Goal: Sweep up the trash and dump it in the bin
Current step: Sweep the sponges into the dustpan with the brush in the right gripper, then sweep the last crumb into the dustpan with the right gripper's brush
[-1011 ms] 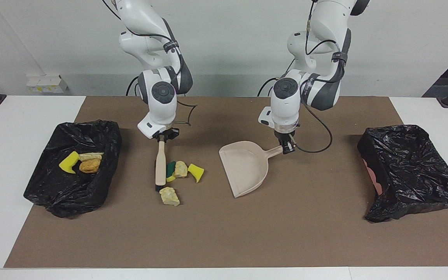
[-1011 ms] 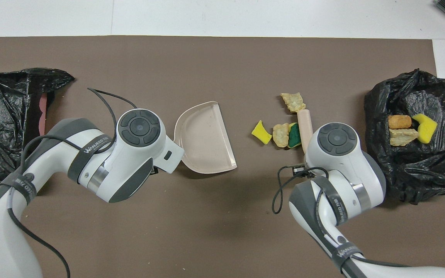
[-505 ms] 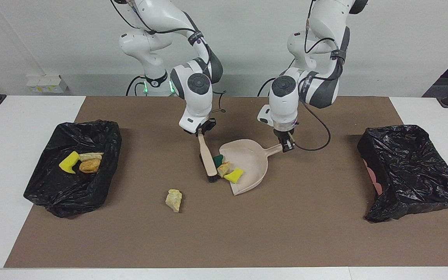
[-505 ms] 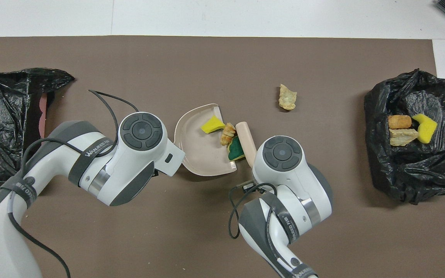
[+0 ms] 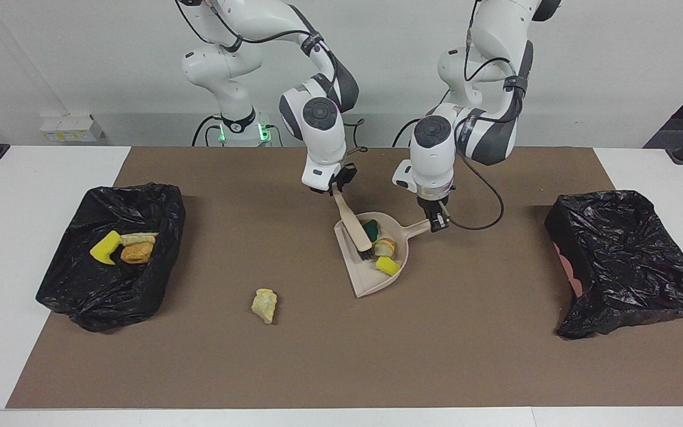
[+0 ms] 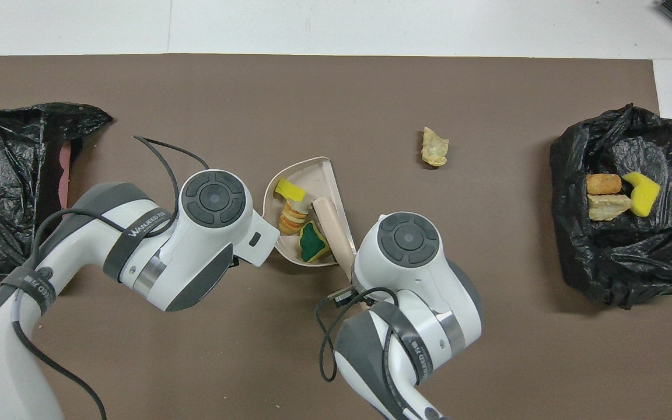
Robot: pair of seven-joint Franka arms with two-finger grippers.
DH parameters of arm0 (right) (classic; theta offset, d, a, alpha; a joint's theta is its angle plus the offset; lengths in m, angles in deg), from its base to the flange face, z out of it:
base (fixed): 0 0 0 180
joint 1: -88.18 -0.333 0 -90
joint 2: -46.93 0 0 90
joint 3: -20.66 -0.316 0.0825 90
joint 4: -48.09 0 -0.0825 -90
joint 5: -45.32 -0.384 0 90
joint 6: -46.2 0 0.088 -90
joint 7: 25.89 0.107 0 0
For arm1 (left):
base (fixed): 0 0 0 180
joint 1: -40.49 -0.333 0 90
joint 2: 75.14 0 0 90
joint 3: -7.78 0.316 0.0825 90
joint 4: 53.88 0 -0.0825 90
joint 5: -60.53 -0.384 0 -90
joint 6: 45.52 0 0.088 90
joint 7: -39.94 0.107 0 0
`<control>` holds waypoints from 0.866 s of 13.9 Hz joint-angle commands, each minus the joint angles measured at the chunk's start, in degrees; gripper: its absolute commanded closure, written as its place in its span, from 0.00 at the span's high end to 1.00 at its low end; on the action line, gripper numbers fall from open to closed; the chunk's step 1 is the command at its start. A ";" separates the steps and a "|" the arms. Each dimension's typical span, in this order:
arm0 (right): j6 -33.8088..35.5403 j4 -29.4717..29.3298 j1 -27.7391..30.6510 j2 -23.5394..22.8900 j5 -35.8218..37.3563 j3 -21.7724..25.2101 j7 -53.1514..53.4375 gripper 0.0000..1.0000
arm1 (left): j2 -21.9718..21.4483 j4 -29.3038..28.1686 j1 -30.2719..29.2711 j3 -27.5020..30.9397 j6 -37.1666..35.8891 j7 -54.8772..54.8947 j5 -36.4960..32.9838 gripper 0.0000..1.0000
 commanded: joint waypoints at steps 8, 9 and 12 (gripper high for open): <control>1.54 -6.41 19.40 -3.21 21.07 -0.14 -2.68 0.00 | -1.95 -1.89 0.62 0.67 -0.05 0.91 0.84 0.00; -1.61 -6.41 20.38 -4.71 24.24 -0.23 -2.68 0.00 | -1.95 -1.89 0.62 0.67 0.04 0.91 0.84 0.00; -3.22 -9.82 21.79 -8.75 26.98 -0.14 -3.46 0.00 | -2.04 -1.89 0.62 0.67 -0.05 0.82 0.84 0.00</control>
